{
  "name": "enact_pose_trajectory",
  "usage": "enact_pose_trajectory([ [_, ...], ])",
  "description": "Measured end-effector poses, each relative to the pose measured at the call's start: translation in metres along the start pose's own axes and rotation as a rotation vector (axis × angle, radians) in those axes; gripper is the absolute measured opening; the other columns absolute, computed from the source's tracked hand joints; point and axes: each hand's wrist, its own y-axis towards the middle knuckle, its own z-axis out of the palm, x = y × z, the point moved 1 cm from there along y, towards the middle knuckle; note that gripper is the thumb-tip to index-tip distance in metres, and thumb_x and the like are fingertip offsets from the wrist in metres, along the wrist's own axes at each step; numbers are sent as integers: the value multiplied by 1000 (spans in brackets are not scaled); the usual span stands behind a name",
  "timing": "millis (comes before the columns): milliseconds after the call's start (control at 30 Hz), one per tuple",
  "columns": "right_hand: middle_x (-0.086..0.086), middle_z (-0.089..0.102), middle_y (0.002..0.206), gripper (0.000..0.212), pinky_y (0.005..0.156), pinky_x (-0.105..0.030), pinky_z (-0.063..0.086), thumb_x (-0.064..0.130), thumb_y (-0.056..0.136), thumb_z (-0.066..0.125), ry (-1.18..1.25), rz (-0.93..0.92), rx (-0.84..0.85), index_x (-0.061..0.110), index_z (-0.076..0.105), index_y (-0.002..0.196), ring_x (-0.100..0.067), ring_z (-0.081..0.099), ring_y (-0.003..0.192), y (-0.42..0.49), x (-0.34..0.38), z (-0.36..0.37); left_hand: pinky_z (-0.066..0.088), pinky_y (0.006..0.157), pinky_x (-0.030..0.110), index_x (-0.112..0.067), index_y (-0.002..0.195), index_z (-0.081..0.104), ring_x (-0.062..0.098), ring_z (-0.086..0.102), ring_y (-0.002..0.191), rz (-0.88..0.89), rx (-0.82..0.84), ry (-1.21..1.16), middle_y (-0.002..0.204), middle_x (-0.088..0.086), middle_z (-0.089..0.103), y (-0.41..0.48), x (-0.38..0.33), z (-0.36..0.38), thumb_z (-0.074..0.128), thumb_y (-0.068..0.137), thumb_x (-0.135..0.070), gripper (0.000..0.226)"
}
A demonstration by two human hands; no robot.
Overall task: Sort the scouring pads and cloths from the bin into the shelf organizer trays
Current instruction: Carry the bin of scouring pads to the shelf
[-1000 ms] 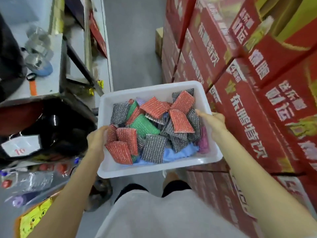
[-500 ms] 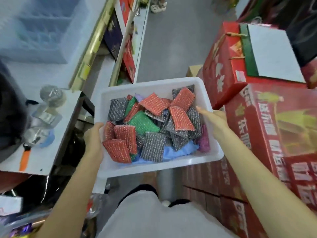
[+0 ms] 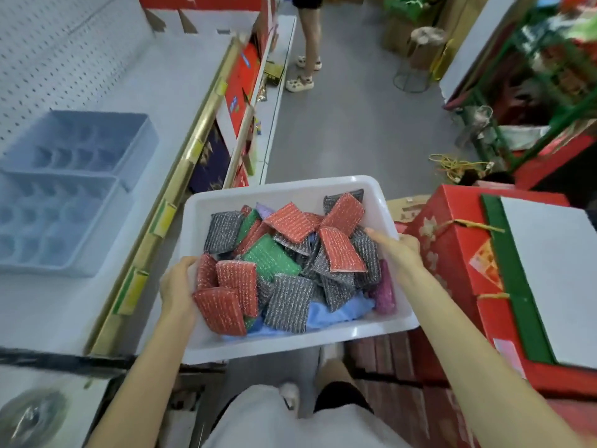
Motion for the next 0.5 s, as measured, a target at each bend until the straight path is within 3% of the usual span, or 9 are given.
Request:
enact_pose_trajectory([
  [100, -3, 61, 110, 82, 96, -40, 48, 49, 52, 89, 6, 19, 19, 4, 52, 110, -23, 56, 106, 44, 39, 24, 42, 78, 38, -19, 72, 64, 23, 55, 88, 29, -12, 44, 86, 5, 62, 37, -21, 34, 65, 79, -26, 10],
  [200, -5, 67, 109, 95, 93, -40, 51, 58, 35, 90, -3, 17, 75, 6, 58, 107, -23, 63, 100, 102, 73, 44, 49, 87, 46, -19, 83, 74, 30, 64, 98, -18, -13, 24, 102, 13, 70, 86, -28, 68, 71, 51, -46, 41],
  [267, -8, 67, 106, 106, 92, -42, 51, 66, 24, 83, -47, -17, 80, 7, 60, 109, -27, 62, 101, 145, 98, 57, 48, 92, 51, -19, 93, 76, 34, 64, 103, -55, -24, -5, 107, 14, 71, 114, -33, 93, 70, 44, -51, 59],
  [333, -10, 65, 107, 103, 93, -43, 49, 65, 29, 82, -98, -25, 102, 6, 60, 110, -29, 59, 105, 178, 131, 71, 48, 91, 50, -16, 98, 75, 33, 64, 103, -60, -65, -54, 108, 16, 70, 128, -47, 117, 69, 43, -52, 66],
  [433, -8, 68, 95, 68, 83, -38, 51, 56, 50, 86, -163, -67, 168, 10, 64, 95, -29, 62, 100, 218, 191, 92, 47, 89, 49, -15, 95, 73, 32, 64, 97, -49, -84, -87, 102, 15, 70, 126, -89, 156, 69, 50, -52, 58],
  [500, -5, 68, 90, 54, 81, -35, 50, 51, 59, 85, -191, -114, 207, 13, 64, 91, -27, 62, 97, 244, 230, 110, 46, 82, 42, -15, 89, 72, 27, 61, 85, -1, -91, -90, 88, 11, 69, 126, -120, 182, 67, 67, -43, 36],
])
